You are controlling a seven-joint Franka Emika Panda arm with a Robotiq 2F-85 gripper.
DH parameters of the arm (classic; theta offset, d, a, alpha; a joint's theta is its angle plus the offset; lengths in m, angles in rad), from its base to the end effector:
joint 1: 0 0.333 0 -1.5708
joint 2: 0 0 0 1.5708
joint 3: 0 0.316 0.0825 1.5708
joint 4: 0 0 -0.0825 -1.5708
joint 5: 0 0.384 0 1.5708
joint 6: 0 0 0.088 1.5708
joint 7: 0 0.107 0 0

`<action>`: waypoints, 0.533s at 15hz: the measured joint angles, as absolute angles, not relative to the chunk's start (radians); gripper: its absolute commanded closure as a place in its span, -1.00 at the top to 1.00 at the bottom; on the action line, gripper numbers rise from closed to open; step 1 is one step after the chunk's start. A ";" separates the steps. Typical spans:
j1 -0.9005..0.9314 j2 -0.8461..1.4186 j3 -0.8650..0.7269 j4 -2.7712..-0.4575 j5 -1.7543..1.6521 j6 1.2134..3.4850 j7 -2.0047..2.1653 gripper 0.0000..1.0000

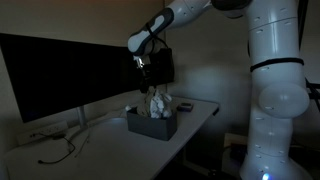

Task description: Remove the clothing from the grey box and place them on the desk.

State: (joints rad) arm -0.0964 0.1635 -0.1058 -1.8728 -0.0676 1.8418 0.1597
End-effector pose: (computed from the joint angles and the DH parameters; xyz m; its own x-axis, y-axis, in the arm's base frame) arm 0.5663 -0.1194 0.4115 0.9251 -0.3351 -0.1784 -0.3203 -0.9412 0.1073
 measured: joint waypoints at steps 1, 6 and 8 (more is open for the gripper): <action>-0.095 0.166 -0.101 -1.828 -0.063 1.801 0.160 -0.75; -0.092 0.172 -0.093 -1.586 -0.060 1.598 0.160 -0.75; -0.089 0.178 -0.093 -1.488 -0.060 1.533 0.160 -0.76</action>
State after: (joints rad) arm -0.0894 0.1775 -0.0932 -1.4879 -0.0601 1.5333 0.1599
